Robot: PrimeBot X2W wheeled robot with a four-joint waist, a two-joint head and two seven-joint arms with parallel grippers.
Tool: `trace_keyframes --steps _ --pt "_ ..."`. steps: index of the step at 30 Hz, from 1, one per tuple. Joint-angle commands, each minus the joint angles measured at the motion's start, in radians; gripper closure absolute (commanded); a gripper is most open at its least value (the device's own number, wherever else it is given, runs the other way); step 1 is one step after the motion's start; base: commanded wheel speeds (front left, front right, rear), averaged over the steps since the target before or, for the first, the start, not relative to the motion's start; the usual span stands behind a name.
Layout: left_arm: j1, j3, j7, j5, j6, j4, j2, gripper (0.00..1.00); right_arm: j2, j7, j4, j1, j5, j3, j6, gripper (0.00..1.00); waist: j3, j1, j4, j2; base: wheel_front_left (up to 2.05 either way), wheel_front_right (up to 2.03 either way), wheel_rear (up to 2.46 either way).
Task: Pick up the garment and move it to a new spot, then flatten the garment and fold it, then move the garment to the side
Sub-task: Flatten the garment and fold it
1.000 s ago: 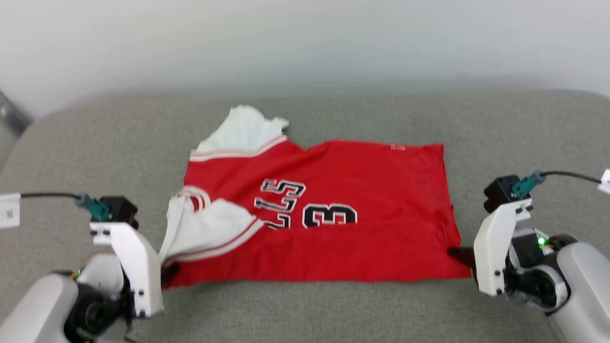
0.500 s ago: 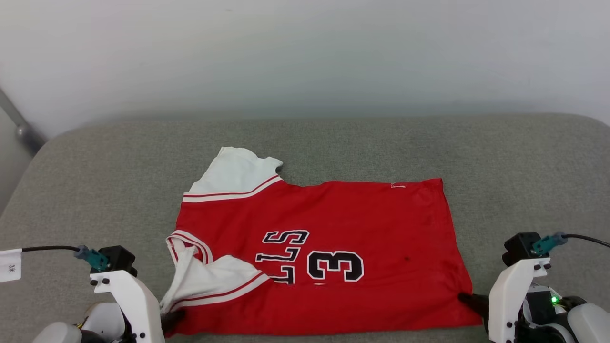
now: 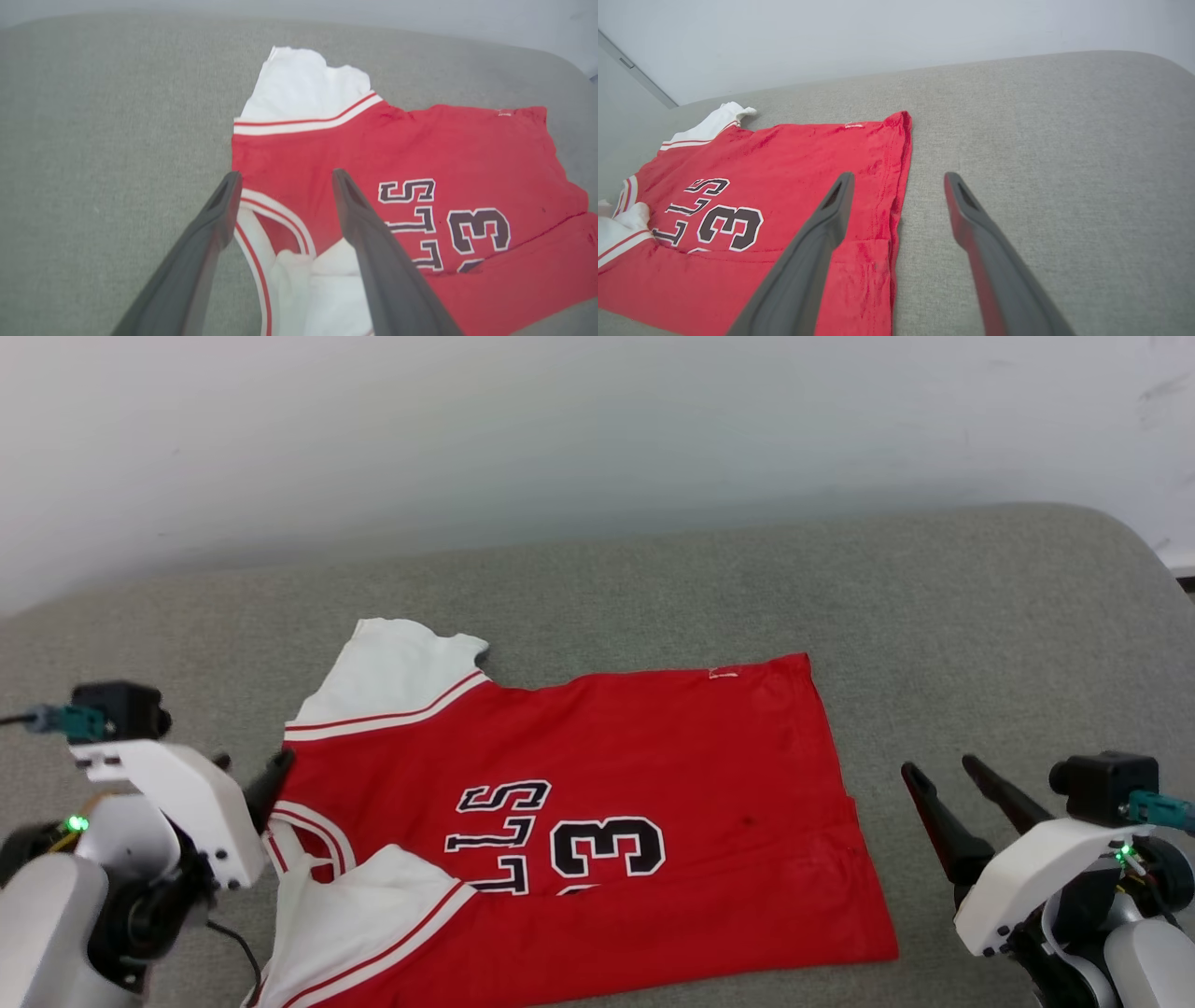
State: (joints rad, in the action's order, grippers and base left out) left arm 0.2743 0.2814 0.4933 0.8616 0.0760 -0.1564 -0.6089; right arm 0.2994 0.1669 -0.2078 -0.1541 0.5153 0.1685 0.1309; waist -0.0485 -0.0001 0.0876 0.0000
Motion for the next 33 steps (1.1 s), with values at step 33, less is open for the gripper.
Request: trace_keyframes --steps 33 --pt "0.652 0.014 0.59 0.0 0.105 -0.187 -0.227 0.0 -0.16 -0.097 0.222 -0.178 -0.09 -0.032 0.0 0.0 -0.545 0.0001 0.254 0.0 0.0 0.0 0.0"
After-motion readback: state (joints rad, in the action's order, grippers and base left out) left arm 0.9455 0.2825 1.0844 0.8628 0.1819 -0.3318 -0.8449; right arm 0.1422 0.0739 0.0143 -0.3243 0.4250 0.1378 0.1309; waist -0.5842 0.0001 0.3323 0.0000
